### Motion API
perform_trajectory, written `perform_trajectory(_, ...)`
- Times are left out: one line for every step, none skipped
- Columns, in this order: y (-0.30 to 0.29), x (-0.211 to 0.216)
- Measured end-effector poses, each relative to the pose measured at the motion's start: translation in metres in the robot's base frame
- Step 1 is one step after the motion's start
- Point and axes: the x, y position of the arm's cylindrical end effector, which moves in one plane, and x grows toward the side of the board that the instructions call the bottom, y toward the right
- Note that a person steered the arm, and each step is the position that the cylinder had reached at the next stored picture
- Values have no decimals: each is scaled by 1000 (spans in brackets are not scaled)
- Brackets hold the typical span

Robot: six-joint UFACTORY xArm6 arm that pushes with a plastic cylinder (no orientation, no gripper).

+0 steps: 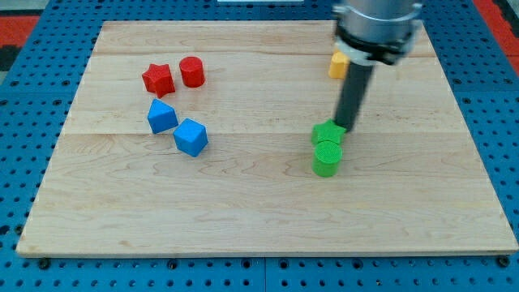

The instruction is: Move the green circle and the green star to the center

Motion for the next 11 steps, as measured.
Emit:
perform_trajectory(-27, -32)
perform_trajectory(53, 18)
perform_trajectory(18, 106)
perform_trajectory(-34, 125)
perform_trajectory(-3, 89)
perform_trajectory(6, 73)
perform_trajectory(45, 108)
perform_trajectory(91, 71)
perform_trajectory(31, 50)
perform_trajectory(-20, 21)
perform_trajectory(-22, 25)
